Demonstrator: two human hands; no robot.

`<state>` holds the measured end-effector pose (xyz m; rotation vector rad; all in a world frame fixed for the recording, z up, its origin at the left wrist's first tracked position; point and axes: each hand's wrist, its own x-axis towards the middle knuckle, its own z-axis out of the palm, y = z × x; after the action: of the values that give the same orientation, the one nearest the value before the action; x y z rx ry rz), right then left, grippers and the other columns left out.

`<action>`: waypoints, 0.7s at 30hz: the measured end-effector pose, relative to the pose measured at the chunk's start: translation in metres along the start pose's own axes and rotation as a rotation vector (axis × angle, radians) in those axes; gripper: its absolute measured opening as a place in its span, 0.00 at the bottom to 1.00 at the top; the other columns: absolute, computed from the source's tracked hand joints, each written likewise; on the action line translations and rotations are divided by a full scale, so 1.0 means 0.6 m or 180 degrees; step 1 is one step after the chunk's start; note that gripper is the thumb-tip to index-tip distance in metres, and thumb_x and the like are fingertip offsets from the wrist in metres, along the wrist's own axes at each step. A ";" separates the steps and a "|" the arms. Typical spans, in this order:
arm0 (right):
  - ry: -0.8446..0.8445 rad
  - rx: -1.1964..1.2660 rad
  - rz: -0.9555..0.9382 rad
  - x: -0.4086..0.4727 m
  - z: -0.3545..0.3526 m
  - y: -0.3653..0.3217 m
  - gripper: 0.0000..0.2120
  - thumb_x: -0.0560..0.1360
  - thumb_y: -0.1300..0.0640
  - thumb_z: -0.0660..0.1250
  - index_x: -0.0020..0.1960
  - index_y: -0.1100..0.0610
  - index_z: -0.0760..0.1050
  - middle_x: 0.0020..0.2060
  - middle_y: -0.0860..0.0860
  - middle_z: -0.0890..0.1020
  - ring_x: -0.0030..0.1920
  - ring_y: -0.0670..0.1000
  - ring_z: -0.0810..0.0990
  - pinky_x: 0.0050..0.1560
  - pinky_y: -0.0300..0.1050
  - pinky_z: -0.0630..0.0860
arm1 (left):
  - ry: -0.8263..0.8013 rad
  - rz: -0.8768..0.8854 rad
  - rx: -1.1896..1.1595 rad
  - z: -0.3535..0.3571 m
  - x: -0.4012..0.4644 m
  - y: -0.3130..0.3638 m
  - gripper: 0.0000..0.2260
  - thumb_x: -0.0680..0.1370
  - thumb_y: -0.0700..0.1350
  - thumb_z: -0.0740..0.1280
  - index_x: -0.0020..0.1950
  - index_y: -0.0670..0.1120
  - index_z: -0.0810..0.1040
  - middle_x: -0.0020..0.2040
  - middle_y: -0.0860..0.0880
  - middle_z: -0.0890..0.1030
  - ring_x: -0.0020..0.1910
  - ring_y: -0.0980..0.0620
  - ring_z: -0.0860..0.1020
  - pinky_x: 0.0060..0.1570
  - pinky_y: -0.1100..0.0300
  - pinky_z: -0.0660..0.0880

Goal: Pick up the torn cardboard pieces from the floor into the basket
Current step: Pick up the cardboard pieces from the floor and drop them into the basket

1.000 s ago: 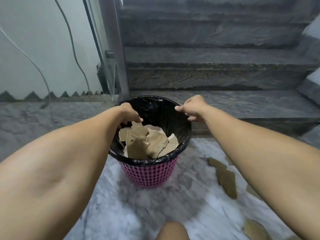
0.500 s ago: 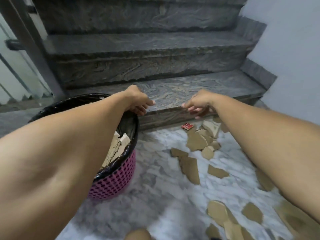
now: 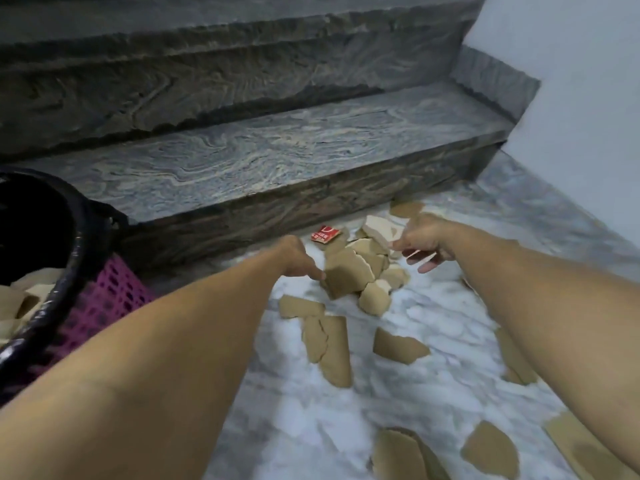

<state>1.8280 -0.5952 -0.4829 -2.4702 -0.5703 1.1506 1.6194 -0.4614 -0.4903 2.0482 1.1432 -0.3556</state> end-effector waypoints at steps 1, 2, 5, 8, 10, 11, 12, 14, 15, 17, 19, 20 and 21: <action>-0.0006 0.0014 0.0049 0.017 0.000 0.014 0.11 0.75 0.52 0.71 0.53 0.57 0.75 0.48 0.54 0.79 0.41 0.50 0.79 0.41 0.49 0.80 | 0.0014 -0.0004 0.0038 0.017 0.017 0.003 0.20 0.70 0.50 0.77 0.54 0.40 0.76 0.55 0.43 0.75 0.51 0.46 0.74 0.50 0.55 0.73; -0.0023 0.0033 0.0093 0.040 -0.002 0.030 0.14 0.75 0.52 0.71 0.56 0.57 0.74 0.50 0.54 0.78 0.43 0.50 0.79 0.42 0.49 0.80 | 0.0018 -0.0020 0.0095 0.038 0.038 0.012 0.26 0.70 0.50 0.76 0.62 0.39 0.74 0.58 0.43 0.75 0.52 0.47 0.73 0.53 0.55 0.73; 0.0057 0.0128 0.0133 0.094 -0.011 0.060 0.18 0.75 0.51 0.71 0.59 0.57 0.71 0.53 0.54 0.77 0.47 0.52 0.79 0.48 0.52 0.80 | 0.0111 -0.0086 0.0133 0.083 0.093 0.029 0.33 0.70 0.53 0.76 0.68 0.40 0.69 0.65 0.43 0.75 0.54 0.48 0.73 0.55 0.55 0.72; 0.0348 0.0132 0.0087 0.137 -0.030 0.074 0.20 0.75 0.51 0.71 0.61 0.59 0.71 0.60 0.56 0.75 0.54 0.55 0.78 0.50 0.52 0.79 | 0.0342 -0.0294 0.0306 0.120 0.141 0.044 0.40 0.66 0.60 0.76 0.71 0.44 0.64 0.65 0.44 0.71 0.65 0.44 0.69 0.62 0.52 0.71; 0.0594 -0.0311 0.0015 0.156 -0.045 0.075 0.21 0.78 0.51 0.67 0.66 0.60 0.70 0.66 0.58 0.72 0.61 0.58 0.74 0.57 0.53 0.76 | 0.0526 -0.0455 0.0437 0.142 0.168 0.054 0.48 0.62 0.65 0.75 0.72 0.44 0.60 0.66 0.43 0.68 0.68 0.43 0.66 0.65 0.50 0.68; 0.0693 -0.0645 0.0004 0.165 -0.052 0.074 0.21 0.79 0.52 0.65 0.69 0.59 0.68 0.68 0.59 0.70 0.65 0.59 0.71 0.63 0.52 0.72 | 0.0578 -0.0524 0.0422 0.151 0.179 0.057 0.51 0.59 0.67 0.75 0.73 0.44 0.59 0.67 0.43 0.66 0.69 0.42 0.64 0.66 0.50 0.66; 0.0776 -0.0910 -0.0042 0.176 -0.060 0.072 0.22 0.79 0.53 0.63 0.70 0.58 0.66 0.70 0.60 0.67 0.69 0.60 0.68 0.68 0.52 0.68 | 0.0611 -0.0561 0.0363 0.156 0.190 0.064 0.53 0.58 0.67 0.76 0.74 0.45 0.56 0.69 0.42 0.63 0.70 0.41 0.62 0.68 0.48 0.65; 0.0795 -0.1153 -0.0057 0.198 -0.071 0.066 0.24 0.80 0.52 0.59 0.74 0.55 0.62 0.74 0.61 0.60 0.73 0.61 0.60 0.73 0.53 0.61 | 0.0679 -0.0531 0.0283 0.160 0.208 0.070 0.57 0.57 0.66 0.77 0.76 0.46 0.51 0.74 0.40 0.54 0.73 0.38 0.55 0.70 0.43 0.61; 0.0752 -0.1161 -0.0052 0.212 -0.074 0.065 0.28 0.80 0.47 0.59 0.76 0.55 0.58 0.76 0.60 0.56 0.75 0.62 0.57 0.74 0.54 0.59 | 0.0700 -0.0487 0.0381 0.157 0.217 0.074 0.59 0.56 0.66 0.78 0.77 0.49 0.49 0.76 0.41 0.47 0.75 0.37 0.52 0.71 0.41 0.58; 0.0738 -0.0810 0.0032 0.257 -0.072 0.065 0.44 0.74 0.34 0.64 0.79 0.53 0.49 0.78 0.58 0.51 0.77 0.62 0.51 0.75 0.55 0.57 | 0.0627 -0.0360 0.0694 0.151 0.236 0.075 0.62 0.55 0.67 0.78 0.78 0.54 0.43 0.77 0.42 0.36 0.77 0.36 0.44 0.72 0.37 0.53; 0.0677 -0.0850 -0.0009 0.286 -0.061 0.057 0.58 0.61 0.22 0.65 0.80 0.49 0.46 0.79 0.56 0.47 0.78 0.61 0.45 0.76 0.59 0.52 | 0.0464 -0.0211 0.0915 0.144 0.252 0.072 0.64 0.55 0.67 0.78 0.78 0.56 0.40 0.77 0.43 0.31 0.76 0.35 0.39 0.72 0.35 0.49; 0.0595 -0.1069 -0.0090 0.304 -0.055 0.053 0.63 0.56 0.18 0.62 0.80 0.48 0.46 0.79 0.54 0.45 0.78 0.61 0.43 0.76 0.61 0.50 | 0.0388 -0.0151 0.0982 0.143 0.263 0.069 0.64 0.55 0.67 0.78 0.78 0.57 0.40 0.77 0.43 0.31 0.76 0.35 0.38 0.72 0.34 0.48; 0.0469 -0.1297 -0.0164 0.310 -0.051 0.047 0.62 0.55 0.17 0.60 0.80 0.47 0.47 0.79 0.54 0.43 0.78 0.61 0.40 0.76 0.62 0.48 | 0.0312 -0.0105 0.1018 0.142 0.271 0.066 0.63 0.54 0.66 0.79 0.78 0.57 0.41 0.77 0.44 0.32 0.76 0.36 0.39 0.72 0.34 0.48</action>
<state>1.9673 -0.5313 -0.5963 -2.8283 -0.8929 0.8918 1.7530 -0.4365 -0.6201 2.3476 1.2450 -0.4848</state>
